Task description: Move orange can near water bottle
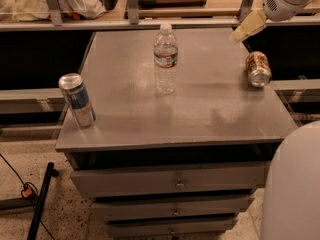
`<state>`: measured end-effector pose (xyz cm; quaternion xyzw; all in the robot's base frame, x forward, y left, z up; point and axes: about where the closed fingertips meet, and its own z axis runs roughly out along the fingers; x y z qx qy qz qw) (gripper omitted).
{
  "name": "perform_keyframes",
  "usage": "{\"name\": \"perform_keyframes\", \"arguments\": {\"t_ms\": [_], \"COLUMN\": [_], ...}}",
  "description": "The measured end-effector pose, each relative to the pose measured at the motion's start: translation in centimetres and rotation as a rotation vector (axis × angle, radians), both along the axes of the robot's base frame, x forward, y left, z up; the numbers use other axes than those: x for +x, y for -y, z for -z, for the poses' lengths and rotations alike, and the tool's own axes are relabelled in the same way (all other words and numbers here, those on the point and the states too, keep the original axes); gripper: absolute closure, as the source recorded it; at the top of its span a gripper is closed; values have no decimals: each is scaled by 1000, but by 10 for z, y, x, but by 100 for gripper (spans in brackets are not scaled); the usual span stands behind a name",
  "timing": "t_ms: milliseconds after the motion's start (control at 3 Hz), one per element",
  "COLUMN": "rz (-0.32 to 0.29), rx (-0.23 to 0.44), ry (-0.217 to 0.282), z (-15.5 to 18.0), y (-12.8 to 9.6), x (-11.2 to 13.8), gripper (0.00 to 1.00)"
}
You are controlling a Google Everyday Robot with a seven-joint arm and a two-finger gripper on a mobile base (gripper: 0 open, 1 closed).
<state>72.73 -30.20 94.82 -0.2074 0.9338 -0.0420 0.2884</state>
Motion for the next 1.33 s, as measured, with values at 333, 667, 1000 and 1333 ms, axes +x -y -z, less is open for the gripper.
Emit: {"name": "perform_keyframes", "arguments": {"t_ms": [333,667,1000,1333], "rz": [79,150,172,174], "rx": [17,25,33,37], "ry": [-66,-131,-198,-249], "z": [31,58,83,103], "y": [3,13,15,12], "x": [0,-8,-19,-24], "gripper": [0,0,0,0]}}
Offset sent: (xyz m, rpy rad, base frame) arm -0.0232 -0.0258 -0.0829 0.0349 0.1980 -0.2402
